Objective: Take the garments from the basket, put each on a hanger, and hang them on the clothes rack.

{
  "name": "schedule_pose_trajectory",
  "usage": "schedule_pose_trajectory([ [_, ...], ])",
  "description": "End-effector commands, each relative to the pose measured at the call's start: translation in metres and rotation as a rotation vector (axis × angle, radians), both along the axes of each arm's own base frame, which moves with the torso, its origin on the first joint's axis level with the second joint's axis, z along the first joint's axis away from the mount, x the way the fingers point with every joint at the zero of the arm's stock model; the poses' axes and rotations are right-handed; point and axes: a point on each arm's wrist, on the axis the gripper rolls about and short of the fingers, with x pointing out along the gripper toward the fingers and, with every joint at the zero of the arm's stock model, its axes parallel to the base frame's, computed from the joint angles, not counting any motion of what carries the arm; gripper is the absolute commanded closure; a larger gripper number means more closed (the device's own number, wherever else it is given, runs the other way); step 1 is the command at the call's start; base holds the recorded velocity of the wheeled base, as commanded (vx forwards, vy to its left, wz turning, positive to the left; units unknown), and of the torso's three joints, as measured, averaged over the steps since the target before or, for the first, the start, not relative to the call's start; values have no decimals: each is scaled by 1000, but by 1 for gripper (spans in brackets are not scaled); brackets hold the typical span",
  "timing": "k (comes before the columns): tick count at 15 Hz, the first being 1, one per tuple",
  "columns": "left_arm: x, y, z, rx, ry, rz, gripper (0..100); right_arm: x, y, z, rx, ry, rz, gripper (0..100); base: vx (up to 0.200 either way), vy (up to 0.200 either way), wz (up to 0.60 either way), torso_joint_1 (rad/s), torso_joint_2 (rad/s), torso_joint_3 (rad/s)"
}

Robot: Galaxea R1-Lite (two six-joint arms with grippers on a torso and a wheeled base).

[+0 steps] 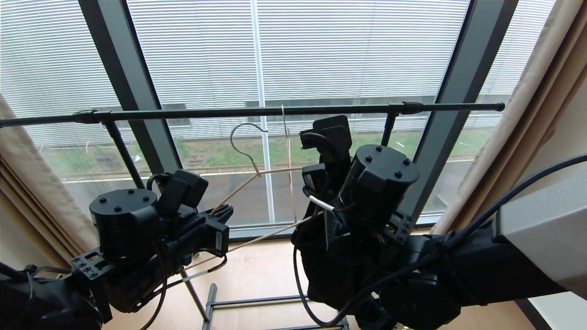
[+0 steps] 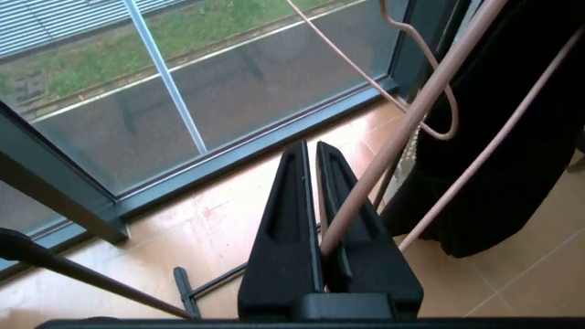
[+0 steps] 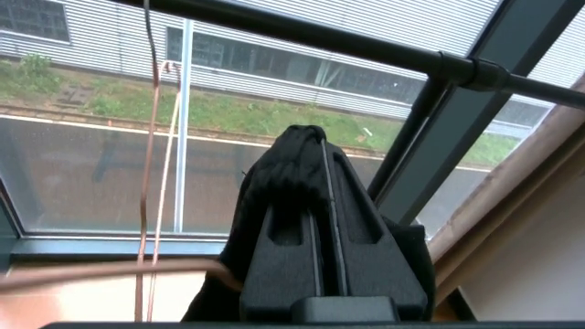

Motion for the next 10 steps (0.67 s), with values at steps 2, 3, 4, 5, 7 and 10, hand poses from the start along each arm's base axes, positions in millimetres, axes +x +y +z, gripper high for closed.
schedule_pose_trajectory([
  [2,2,-6,-10,21,31,-11,100,-13,13,1,3,-3,47,100,0,0,0,0,0,0],
  [3,1,-7,-11,24,33,-11,100,-20,19,1,5,-4,70,100,0,0,0,0,0,0],
  [4,1,-9,-12,26,37,-16,100,-26,23,1,5,-4,89,100,0,0,0,0,0,0],
  [5,1,-9,-13,26,37,-14,100,-29,25,2,6,-5,98,100,0,0,0,0,0,0],
  [7,-1,-11,-13,28,39,-27,100,-38,35,1,7,-7,130,100,0,0,0,0,0,0],
  [10,-1,-12,-14,31,43,-28,100,-50,48,-1,11,-8,170,100,0,0,0,0,0,0],
])
